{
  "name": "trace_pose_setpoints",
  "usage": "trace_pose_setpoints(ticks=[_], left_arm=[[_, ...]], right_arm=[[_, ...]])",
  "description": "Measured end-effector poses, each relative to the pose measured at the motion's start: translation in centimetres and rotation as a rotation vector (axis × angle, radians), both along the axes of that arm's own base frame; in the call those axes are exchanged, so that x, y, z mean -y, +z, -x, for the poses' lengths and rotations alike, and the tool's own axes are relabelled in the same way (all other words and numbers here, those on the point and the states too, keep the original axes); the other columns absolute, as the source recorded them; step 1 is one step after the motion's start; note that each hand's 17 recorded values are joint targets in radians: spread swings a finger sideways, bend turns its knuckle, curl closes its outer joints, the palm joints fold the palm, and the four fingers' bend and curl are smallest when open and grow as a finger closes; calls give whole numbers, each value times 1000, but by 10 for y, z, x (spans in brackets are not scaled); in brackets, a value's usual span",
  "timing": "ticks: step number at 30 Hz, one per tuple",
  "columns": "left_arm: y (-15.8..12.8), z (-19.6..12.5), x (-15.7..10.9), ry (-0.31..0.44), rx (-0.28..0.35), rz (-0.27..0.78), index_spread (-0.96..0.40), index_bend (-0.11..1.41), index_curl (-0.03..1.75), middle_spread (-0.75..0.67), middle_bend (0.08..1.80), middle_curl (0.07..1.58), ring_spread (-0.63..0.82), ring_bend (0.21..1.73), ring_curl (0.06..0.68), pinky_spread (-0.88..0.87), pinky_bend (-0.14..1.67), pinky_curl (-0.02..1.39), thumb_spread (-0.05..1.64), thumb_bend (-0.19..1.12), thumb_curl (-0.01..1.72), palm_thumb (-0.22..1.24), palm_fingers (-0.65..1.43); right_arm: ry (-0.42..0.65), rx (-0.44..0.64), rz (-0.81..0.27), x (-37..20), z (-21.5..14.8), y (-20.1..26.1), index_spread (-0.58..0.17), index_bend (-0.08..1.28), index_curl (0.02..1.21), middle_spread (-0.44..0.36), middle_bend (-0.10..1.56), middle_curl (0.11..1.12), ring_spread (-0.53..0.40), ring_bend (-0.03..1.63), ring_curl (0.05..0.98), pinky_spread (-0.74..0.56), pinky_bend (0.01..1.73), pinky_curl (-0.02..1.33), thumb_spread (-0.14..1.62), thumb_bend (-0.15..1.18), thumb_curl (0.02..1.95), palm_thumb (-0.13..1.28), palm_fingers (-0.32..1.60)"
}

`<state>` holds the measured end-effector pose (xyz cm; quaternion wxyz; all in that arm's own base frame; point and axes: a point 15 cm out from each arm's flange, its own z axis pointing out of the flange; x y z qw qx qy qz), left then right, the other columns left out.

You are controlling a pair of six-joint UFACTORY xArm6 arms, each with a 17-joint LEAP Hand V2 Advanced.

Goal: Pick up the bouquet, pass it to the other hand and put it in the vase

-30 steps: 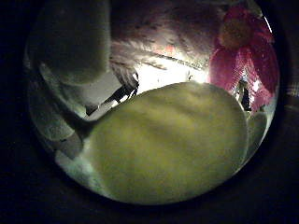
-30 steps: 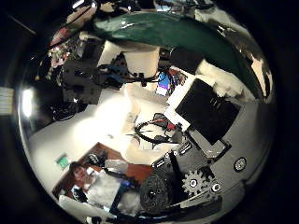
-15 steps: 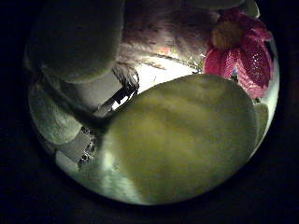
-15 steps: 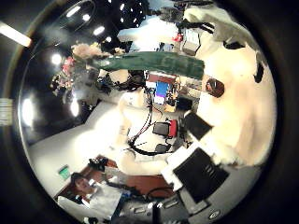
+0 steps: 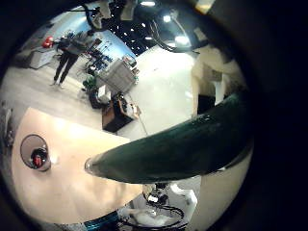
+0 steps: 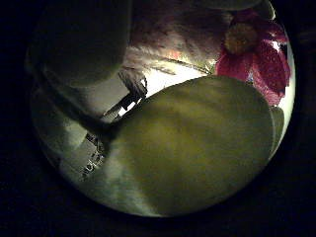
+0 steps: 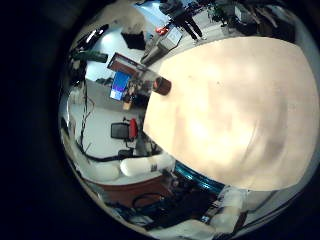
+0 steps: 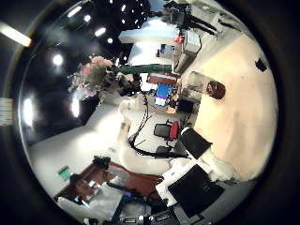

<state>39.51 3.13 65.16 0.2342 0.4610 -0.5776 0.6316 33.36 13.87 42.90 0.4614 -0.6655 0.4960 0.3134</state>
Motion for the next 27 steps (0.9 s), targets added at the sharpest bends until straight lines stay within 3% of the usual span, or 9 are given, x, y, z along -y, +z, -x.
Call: trace_pose_setpoints(ticks=[12, 27], left_arm=[[-40, -28, -52, 88, -44, -24, -738, 676, 1175, -397, 1374, 688, -392, 1506, 578, -453, 1421, 769, 1094, 18, 814, 987, 1115], [-69, -46, -83, 127, -91, -58, -764, 629, 1244, -395, 1378, 671, -393, 1499, 578, -460, 1391, 814, 1099, -5, 839, 998, 1124]], right_arm=[[-2, -11, -4, 1, -2, -3, -403, 140, 288, 43, 263, 310, 160, 613, 250, 397, 666, 404, 990, -24, 555, 741, -18], [-2, -14, -5, 1, -2, -4, -388, 151, 254, 52, 224, 326, 173, 587, 244, 416, 656, 351, 1004, -23, 533, 746, 4]])
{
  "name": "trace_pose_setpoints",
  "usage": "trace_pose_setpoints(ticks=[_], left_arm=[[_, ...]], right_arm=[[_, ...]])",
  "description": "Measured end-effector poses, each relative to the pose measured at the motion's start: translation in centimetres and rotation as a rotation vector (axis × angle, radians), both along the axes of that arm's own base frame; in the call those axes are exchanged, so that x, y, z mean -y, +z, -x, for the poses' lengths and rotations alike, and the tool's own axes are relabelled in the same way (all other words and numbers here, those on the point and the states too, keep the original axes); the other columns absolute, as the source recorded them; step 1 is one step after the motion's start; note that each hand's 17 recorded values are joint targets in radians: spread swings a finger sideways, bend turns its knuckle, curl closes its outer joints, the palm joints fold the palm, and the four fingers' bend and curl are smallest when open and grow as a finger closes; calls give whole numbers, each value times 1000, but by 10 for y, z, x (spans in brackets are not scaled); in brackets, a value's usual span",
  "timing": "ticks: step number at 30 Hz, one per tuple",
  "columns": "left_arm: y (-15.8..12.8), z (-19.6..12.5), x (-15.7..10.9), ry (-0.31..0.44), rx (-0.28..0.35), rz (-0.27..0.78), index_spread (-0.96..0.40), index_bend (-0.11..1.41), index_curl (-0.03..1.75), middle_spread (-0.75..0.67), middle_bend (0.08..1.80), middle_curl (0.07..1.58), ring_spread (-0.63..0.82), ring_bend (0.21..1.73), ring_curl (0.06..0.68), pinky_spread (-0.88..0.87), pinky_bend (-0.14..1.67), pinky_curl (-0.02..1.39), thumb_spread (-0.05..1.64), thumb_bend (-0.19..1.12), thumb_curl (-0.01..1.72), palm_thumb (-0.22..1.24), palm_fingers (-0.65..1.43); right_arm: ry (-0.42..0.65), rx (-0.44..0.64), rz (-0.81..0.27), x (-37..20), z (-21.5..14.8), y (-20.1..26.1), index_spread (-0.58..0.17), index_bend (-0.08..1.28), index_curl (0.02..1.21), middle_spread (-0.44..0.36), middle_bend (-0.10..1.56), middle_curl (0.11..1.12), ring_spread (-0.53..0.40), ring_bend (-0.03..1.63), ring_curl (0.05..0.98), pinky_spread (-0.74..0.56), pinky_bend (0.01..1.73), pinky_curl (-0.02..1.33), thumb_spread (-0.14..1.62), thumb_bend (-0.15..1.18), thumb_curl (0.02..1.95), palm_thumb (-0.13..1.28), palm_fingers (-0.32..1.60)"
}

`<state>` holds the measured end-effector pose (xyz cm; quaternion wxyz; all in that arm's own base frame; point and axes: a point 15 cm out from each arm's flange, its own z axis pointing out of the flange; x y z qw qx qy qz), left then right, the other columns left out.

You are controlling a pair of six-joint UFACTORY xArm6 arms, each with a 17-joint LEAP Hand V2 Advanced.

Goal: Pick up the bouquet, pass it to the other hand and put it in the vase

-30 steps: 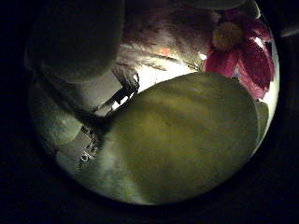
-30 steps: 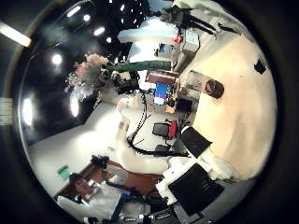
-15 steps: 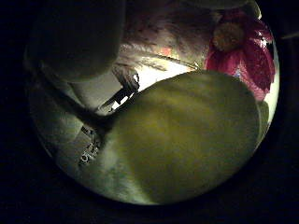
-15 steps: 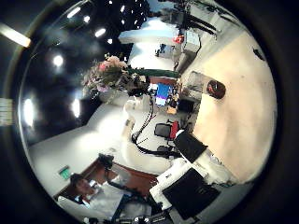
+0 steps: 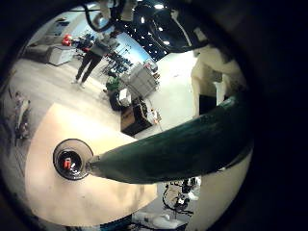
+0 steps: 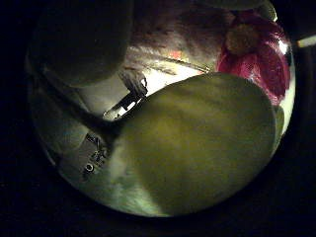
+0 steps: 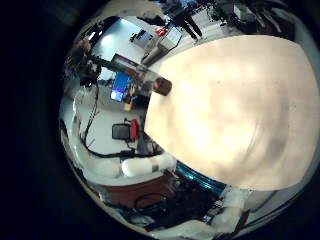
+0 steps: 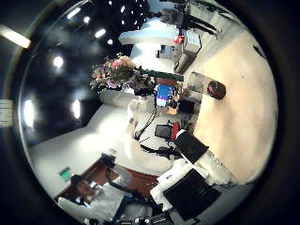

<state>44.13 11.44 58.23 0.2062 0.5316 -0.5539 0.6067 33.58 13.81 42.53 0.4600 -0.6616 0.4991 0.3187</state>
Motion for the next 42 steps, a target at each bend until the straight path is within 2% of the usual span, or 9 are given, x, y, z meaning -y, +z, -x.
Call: trace_pose_setpoints(ticks=[20, 30, 42], left_arm=[[-27, -19, -14, 2, -50, 37, -785, 583, 1291, -393, 1385, 660, -394, 1497, 580, -475, 1362, 862, 1108, -6, 843, 1007, 1124], [-51, -33, -26, 25, -73, 37, -790, 566, 1317, -398, 1383, 659, -393, 1501, 581, -489, 1349, 888, 1108, -4, 843, 1010, 1118], [-70, -46, -26, 8, -88, 61, -788, 506, 1354, -392, 1370, 661, -390, 1498, 580, -497, 1326, 902, 1074, -26, 805, 946, 1085]], right_arm=[[-4, -6, 2, 0, 1, 0, -374, 151, 254, 62, 199, 337, 174, 553, 241, 422, 656, 315, 1019, -21, 529, 758, 32], [-4, -6, 1, 0, 1, 0, -373, 156, 258, 73, 192, 336, 176, 551, 242, 421, 648, 301, 1024, -20, 529, 765, 51], [-4, -4, 0, 0, 0, 0, -371, 170, 273, 71, 188, 328, 176, 530, 236, 427, 645, 287, 1026, -22, 531, 766, 74]])
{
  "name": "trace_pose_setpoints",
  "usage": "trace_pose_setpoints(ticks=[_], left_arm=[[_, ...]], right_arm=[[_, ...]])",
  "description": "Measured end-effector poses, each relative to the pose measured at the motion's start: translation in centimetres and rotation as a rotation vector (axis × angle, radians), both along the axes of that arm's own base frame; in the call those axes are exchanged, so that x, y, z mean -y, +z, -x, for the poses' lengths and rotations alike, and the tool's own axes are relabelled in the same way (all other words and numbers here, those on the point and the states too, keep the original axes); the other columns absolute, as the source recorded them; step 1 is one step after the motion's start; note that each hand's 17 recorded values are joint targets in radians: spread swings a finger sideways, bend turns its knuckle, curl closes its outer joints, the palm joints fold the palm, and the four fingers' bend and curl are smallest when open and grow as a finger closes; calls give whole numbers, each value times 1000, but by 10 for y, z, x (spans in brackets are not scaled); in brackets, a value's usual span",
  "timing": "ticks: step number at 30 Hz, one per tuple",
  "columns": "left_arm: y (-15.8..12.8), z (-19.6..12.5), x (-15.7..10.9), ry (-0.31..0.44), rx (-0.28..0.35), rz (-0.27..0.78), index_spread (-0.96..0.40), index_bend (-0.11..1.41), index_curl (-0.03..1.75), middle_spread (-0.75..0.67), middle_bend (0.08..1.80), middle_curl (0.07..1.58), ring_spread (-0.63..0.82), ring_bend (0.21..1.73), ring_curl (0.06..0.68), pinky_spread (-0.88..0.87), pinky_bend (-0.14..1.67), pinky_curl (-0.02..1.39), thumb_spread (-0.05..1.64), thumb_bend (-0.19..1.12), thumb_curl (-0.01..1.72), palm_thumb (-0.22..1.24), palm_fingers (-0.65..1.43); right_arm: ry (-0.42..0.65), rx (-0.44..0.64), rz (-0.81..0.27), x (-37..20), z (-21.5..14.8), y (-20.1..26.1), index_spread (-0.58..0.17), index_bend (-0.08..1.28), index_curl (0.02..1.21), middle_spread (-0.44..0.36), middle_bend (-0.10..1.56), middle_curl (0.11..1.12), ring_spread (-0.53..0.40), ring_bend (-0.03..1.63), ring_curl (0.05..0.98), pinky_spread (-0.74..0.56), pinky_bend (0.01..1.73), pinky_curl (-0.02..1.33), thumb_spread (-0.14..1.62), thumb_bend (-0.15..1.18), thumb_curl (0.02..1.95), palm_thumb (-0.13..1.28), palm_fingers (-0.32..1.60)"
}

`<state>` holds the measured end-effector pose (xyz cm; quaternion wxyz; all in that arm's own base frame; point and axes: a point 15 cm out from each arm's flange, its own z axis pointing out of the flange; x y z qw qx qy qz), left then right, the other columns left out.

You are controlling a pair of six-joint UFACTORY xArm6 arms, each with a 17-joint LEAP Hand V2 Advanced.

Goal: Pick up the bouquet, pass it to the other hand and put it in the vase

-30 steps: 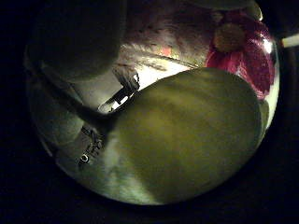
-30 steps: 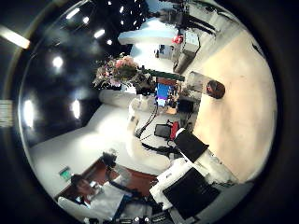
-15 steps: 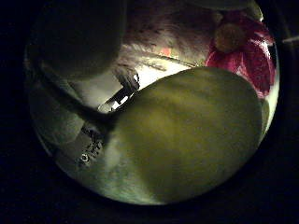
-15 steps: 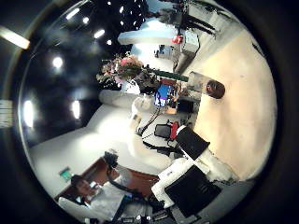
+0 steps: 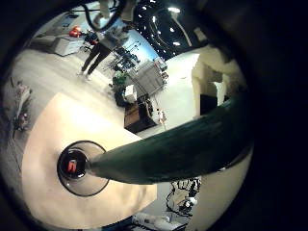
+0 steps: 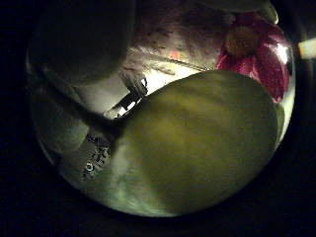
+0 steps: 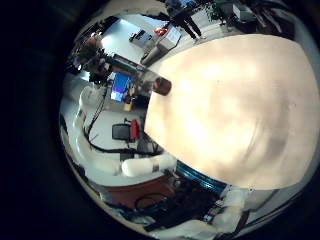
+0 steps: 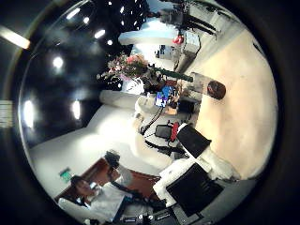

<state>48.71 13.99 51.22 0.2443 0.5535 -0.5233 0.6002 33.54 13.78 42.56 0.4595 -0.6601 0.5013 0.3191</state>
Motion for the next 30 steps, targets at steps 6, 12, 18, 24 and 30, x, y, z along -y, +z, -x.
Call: trace_pose_setpoints(ticks=[6, 12, 18, 24, 30], left_arm=[[-9, 2, 0, -34, -5, 31, -776, 412, 1353, -396, 1278, 640, -395, 1435, 550, -513, 1278, 869, 1018, -53, 725, 786, 1011], [-38, 22, 11, -164, -63, 59, -517, 81, 1136, 112, 658, 455, 118, 997, 403, -2, 674, 743, 944, -106, 541, 372, -491], [-82, 27, -9, -177, -79, 15, -193, -9, 827, 479, 407, 289, 517, 772, 246, 515, 412, 528, 839, -69, 424, 114, -425], [-100, 41, -50, -113, -102, 65, -42, 17, 552, 579, 280, 248, 642, 648, 192, 725, 303, 429, 807, -42, 381, 64, -329], [-92, 62, -75, -68, -92, 65, -5, 48, 361, 602, 198, 236, 685, 562, 164, 802, 235, 368, 802, -37, 360, 55, -257]], right_arm=[[2, -1, 1, 0, 0, 0, -367, 170, 285, 71, 188, 322, 177, 522, 235, 429, 631, 279, 1032, -21, 529, 762, 90], [2, -1, 1, 0, 0, 0, -364, 173, 295, 66, 185, 315, 178, 519, 233, 438, 618, 272, 1033, -21, 528, 762, 104], [4, -1, 0, 0, 1, 0, -367, 175, 300, 63, 180, 308, 178, 514, 233, 445, 615, 269, 1034, -20, 531, 766, 113], [5, -19, -5, -1, 3, -7, -361, 175, 305, 62, 182, 304, 178, 501, 231, 455, 618, 267, 1038, -21, 534, 762, 123], [14, -20, -7, -3, 5, -7, -354, 178, 313, 62, 180, 302, 179, 495, 229, 457, 608, 262, 1038, -21, 536, 761, 135]])
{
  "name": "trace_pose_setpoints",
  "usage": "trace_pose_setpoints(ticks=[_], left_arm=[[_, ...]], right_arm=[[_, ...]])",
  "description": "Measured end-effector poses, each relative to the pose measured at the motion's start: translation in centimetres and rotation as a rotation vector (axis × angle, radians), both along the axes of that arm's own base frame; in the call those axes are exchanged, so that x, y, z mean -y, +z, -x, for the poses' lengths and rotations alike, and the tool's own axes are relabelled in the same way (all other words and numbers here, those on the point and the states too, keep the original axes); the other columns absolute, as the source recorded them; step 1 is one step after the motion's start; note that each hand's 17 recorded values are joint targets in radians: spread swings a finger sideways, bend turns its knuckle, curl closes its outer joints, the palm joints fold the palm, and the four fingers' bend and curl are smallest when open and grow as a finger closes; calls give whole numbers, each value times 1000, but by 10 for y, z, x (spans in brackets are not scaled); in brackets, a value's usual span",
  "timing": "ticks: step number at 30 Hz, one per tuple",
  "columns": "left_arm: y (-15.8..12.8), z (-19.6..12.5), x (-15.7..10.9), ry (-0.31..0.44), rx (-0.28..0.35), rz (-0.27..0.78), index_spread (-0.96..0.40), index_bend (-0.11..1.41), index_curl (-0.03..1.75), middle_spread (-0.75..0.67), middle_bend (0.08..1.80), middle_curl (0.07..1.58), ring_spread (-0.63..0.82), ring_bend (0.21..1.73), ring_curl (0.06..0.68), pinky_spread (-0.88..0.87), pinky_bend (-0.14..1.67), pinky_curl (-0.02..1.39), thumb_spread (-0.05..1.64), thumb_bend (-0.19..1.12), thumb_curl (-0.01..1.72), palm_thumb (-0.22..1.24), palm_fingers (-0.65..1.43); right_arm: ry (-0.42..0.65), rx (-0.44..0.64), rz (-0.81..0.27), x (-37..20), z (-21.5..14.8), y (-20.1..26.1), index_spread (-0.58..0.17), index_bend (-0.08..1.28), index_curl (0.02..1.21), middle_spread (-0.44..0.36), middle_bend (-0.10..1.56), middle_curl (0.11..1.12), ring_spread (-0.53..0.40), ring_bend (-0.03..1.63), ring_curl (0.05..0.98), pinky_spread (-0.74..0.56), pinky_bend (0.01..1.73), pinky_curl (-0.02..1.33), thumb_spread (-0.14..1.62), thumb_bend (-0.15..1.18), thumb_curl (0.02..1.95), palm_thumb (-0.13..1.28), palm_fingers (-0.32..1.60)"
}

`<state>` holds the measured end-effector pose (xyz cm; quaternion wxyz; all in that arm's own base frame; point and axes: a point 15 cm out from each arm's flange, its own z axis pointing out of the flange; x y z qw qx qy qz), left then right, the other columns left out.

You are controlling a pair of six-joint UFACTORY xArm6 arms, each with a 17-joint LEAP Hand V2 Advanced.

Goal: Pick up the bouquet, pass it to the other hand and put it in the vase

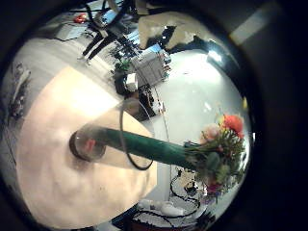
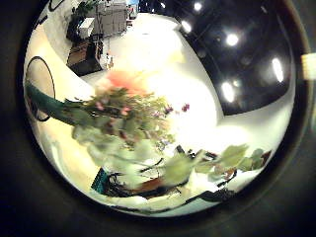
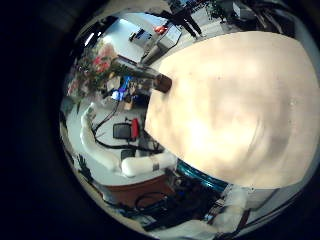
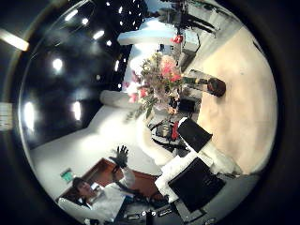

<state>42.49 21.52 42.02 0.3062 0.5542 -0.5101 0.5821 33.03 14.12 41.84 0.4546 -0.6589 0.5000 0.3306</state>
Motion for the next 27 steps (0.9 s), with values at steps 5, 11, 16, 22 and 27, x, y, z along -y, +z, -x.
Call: trace_pose_setpoints(ticks=[5, 11, 16, 22, 27], left_arm=[[16, 24, -13, 23, 12, -15, -5, 73, 260, 603, 173, 228, 699, 517, 154, 826, 200, 335, 811, -36, 350, 57, -218], [22, 59, -7, 12, -44, -51, -5, 104, 197, 600, 165, 213, 706, 479, 151, 834, 191, 307, 822, -34, 342, 61, -188], [4, 91, 14, 4, -155, -103, 9, 115, 176, 595, 163, 202, 703, 459, 153, 829, 191, 285, 832, -34, 336, 63, -168], [-25, 124, 55, 45, -238, -117, 24, 130, 174, 581, 168, 194, 701, 440, 157, 816, 193, 264, 845, -32, 333, 71, -138], [-41, 154, 69, 62, -316, -198, 37, 133, 178, 575, 171, 195, 699, 430, 162, 808, 196, 252, 859, -30, 331, 85, -124]], right_arm=[[21, 8, 0, -5, 4, 1, -353, 181, 318, 62, 181, 298, 179, 489, 229, 458, 600, 257, 1039, -21, 538, 761, 145], [42, 16, 15, -9, 9, 1, -353, 182, 323, 62, 188, 299, 180, 473, 226, 458, 584, 251, 1039, -21, 538, 762, 163], [84, 23, 62, -3, 18, -3, -356, 179, 324, 55, 191, 306, 181, 466, 225, 459, 561, 244, 1039, -21, 539, 761, 186], [80, 23, 236, 40, 27, -25, -364, 177, 325, 51, 186, 308, 181, 457, 224, 461, 547, 240, 1039, -21, 540, 761, 196], [87, 24, 335, 56, 36, -30, -360, 184, 327, 53, 202, 312, 182, 444, 221, 450, 525, 233, 1055, -14, 536, 774, 224]])
